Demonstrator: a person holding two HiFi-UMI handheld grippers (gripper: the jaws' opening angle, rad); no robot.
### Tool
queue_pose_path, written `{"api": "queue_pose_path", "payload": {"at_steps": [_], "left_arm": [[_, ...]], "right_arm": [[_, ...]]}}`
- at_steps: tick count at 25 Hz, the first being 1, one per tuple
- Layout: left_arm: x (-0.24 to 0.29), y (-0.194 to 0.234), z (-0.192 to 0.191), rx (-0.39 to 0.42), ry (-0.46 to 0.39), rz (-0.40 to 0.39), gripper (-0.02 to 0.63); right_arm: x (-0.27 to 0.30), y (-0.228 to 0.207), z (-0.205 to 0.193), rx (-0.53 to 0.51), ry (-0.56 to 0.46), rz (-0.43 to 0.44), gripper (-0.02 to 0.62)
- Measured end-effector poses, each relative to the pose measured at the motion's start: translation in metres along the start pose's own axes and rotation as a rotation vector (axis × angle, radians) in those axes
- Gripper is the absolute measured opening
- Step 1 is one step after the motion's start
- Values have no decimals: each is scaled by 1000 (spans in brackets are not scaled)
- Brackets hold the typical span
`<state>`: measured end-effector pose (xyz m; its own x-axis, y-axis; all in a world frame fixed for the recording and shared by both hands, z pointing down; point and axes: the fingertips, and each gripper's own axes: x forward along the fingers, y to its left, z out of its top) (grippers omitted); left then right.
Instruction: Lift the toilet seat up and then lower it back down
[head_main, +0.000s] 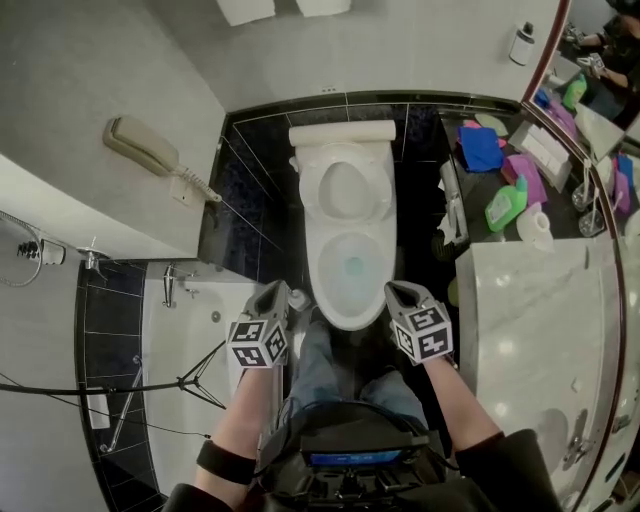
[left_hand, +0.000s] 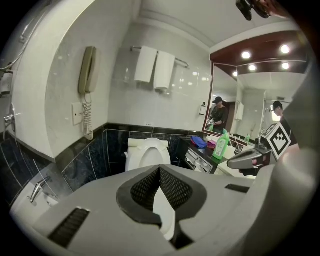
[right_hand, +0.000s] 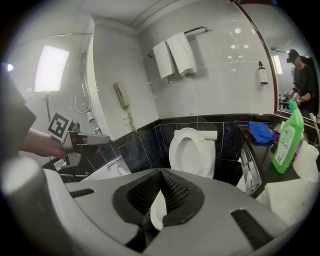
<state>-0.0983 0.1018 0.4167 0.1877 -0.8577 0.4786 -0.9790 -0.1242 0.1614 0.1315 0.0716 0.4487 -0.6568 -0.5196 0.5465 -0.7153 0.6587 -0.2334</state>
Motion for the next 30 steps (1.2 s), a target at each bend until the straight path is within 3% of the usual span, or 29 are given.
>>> {"api": "queue_pose_path", "payload": {"at_steps": [6,9,14,24,30], "left_arm": [[71,54,14,36,28,-25,0],[112,84,21,68,61,-41,31],[196,135,26,233,106,-87,83],[356,215,8,510,224,-120,267],[446,242,-11,754,270,-166,300]], "right_arm": [[75,21,31,-49,25,45,5],[120,26,43,-59,48,60,5],[207,22,54,-72,68,67,5],[356,12,52,-76,117,109,5],[438,4,46,-101,122,126,5]]}}
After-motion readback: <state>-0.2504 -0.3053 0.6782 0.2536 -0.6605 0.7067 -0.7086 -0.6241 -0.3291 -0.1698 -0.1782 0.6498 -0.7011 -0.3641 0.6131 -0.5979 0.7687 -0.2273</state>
